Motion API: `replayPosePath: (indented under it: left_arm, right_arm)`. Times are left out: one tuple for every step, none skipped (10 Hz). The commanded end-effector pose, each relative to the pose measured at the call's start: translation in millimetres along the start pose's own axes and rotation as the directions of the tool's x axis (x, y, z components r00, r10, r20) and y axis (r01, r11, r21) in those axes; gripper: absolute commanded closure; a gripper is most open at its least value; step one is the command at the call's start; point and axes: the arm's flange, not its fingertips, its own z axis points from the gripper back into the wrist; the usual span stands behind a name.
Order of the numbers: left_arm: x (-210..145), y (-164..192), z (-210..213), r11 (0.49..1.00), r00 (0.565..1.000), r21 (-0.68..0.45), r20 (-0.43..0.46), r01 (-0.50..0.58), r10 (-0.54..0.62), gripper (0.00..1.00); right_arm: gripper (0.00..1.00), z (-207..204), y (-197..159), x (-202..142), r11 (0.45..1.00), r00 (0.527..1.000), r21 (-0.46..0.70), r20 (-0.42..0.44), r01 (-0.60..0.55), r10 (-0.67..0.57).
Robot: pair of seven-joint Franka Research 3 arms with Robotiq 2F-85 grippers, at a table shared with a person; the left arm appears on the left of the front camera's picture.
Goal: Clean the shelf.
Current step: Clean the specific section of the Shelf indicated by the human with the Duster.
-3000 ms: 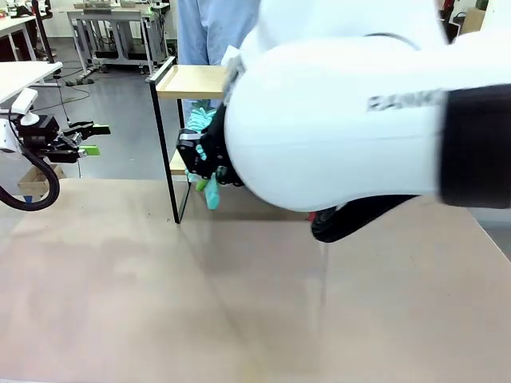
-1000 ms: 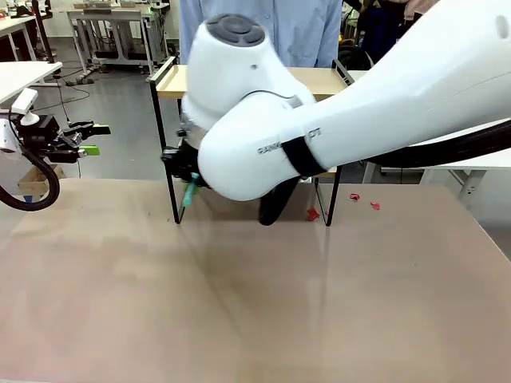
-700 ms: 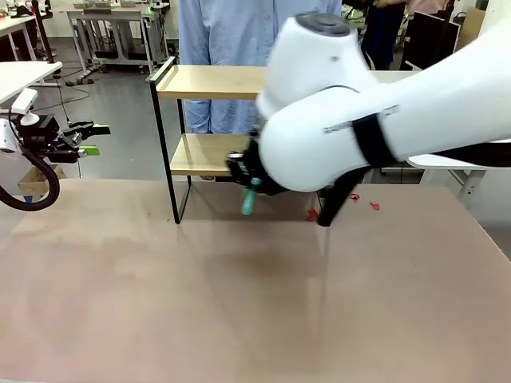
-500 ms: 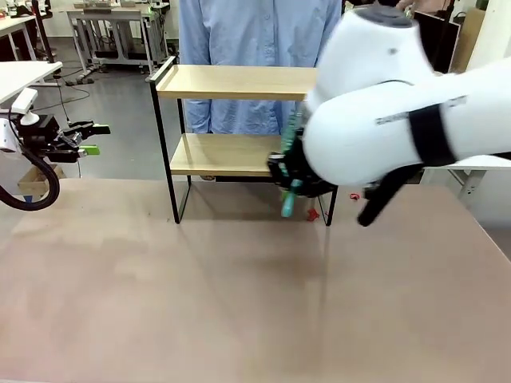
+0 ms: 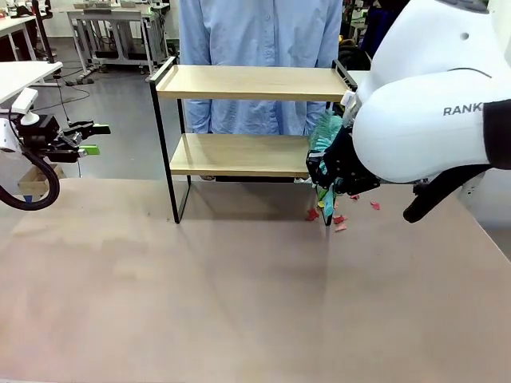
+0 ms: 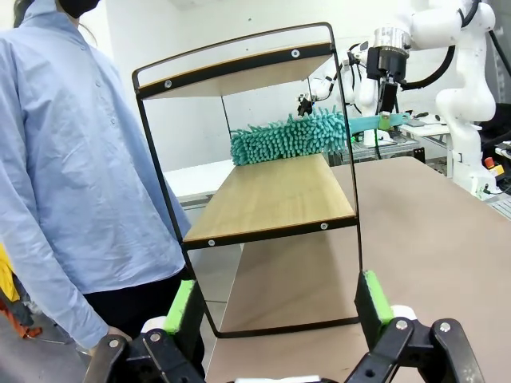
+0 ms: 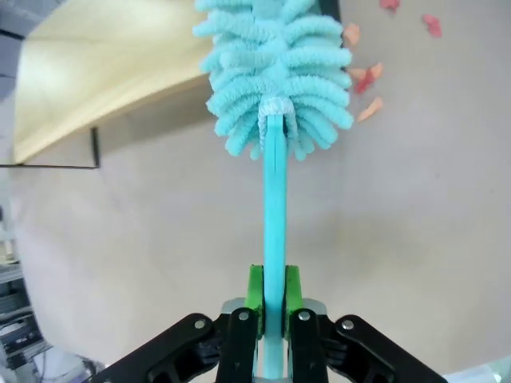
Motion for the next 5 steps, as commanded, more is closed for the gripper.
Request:
replayPosePath:
  left_arm:
    - [3.2,-0.3,-0.9,1.0,1.0,0.001,-0.003,0.01,-0.01,0.0]
    - [3.2,-0.3,-0.9,1.0,1.0,0.001,-0.003,0.01,-0.01,0.0]
    - [3.2,-0.3,-0.9,1.0,1.0,0.001,-0.003,0.01,-0.01,0.0]
    - [3.2,-0.3,-0.9,1.0,1.0,0.001,-0.003,0.01,-0.01,0.0]
    - [3.2,-0.3,-0.9,1.0,1.0,0.001,-0.003,0.01,-0.01,0.0]
  right_arm:
    - [0.87,-5.6,-9.3,7.1,0.998,0.998,-0.036,-0.015,0.055,-0.056]
    - [0.87,0.0,0.0,0.0,1.0,1.0,0.0,0.0,0.0,0.0]
    - [0.87,15.2,7.0,-6.4,0.973,0.982,0.136,0.023,-0.188,0.186]
    - [0.87,33.4,5.4,-10.9,0.93,0.952,0.206,0.035,-0.304,0.303]
    - [0.87,45.8,-0.6,-11.9,0.881,0.914,0.255,0.026,-0.399,0.406]
